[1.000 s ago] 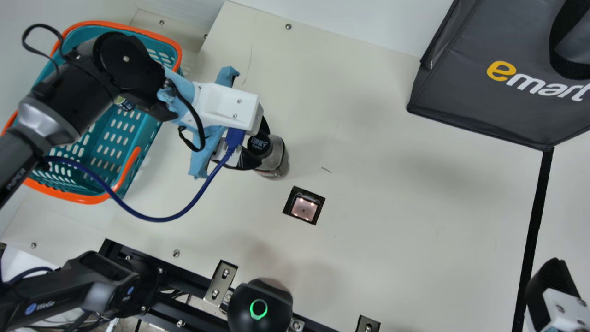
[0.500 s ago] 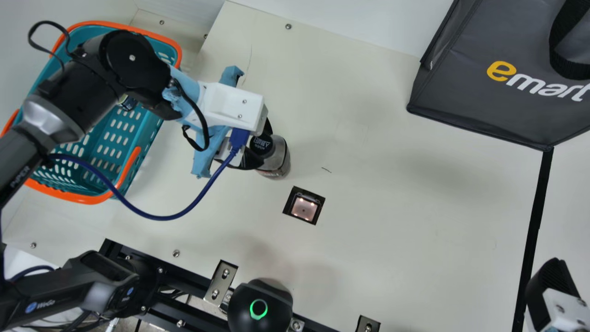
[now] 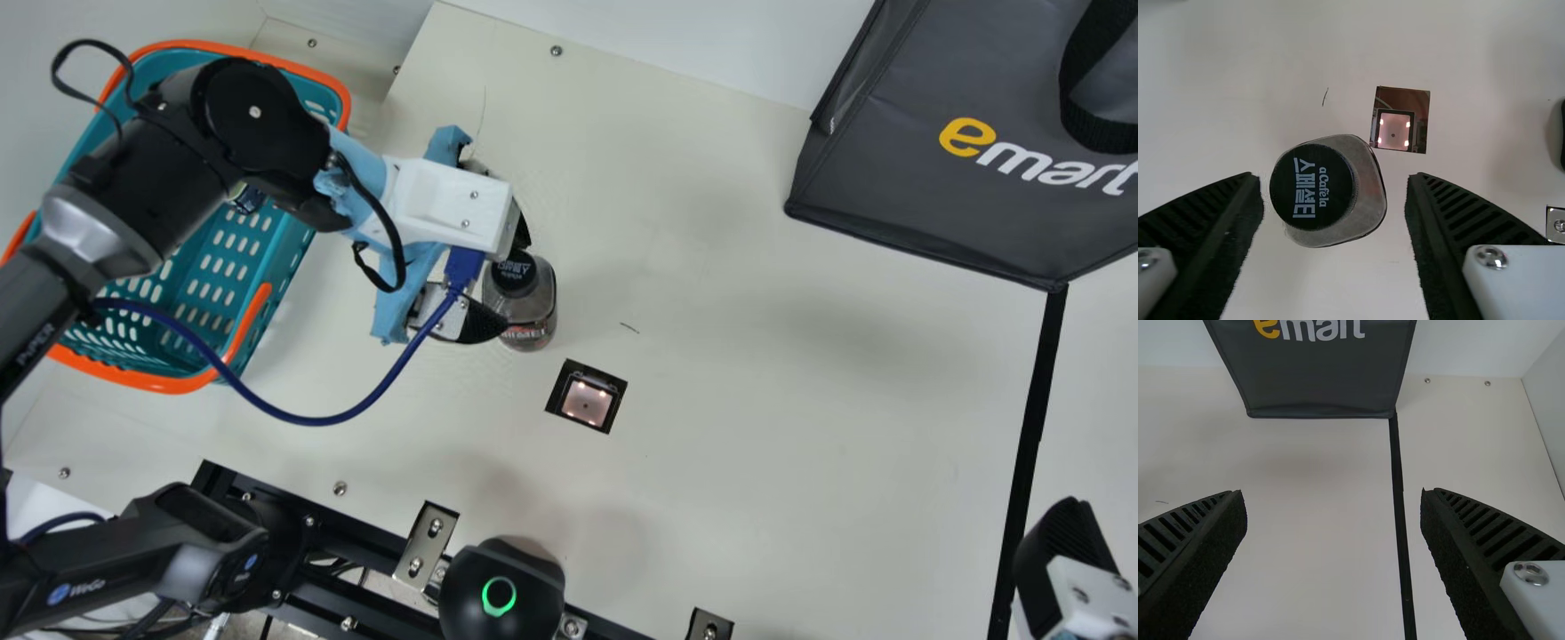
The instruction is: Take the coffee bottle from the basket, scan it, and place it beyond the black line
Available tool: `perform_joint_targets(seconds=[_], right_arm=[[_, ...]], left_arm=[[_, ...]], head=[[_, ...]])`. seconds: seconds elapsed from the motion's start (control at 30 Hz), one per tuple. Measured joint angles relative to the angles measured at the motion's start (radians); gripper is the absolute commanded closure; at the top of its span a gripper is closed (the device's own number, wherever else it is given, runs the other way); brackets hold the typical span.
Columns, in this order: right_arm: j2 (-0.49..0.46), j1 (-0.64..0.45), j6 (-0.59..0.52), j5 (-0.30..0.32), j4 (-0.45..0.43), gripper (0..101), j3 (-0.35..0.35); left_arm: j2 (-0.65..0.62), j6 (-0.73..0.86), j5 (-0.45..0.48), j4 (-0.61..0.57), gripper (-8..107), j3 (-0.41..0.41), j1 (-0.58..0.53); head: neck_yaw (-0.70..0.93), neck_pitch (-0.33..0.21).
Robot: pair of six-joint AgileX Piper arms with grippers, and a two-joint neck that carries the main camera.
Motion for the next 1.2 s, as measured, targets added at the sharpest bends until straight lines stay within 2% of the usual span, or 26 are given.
perform_joint_targets(seconds=[0.53,1.2], right_arm=[[0.0,0.0,0.0,0.0,0.0,10,0.0],[0.0,0.0,0.0,0.0,0.0,10,0.0]], left_arm=[[-0.027,-0.061,0.0,-0.011,9,-0.019,0.009],[-0.172,-0.344,0.0,-0.047,9,-0.017,0.02]], head=[[0.0,0.0],[0.0,0.0]])
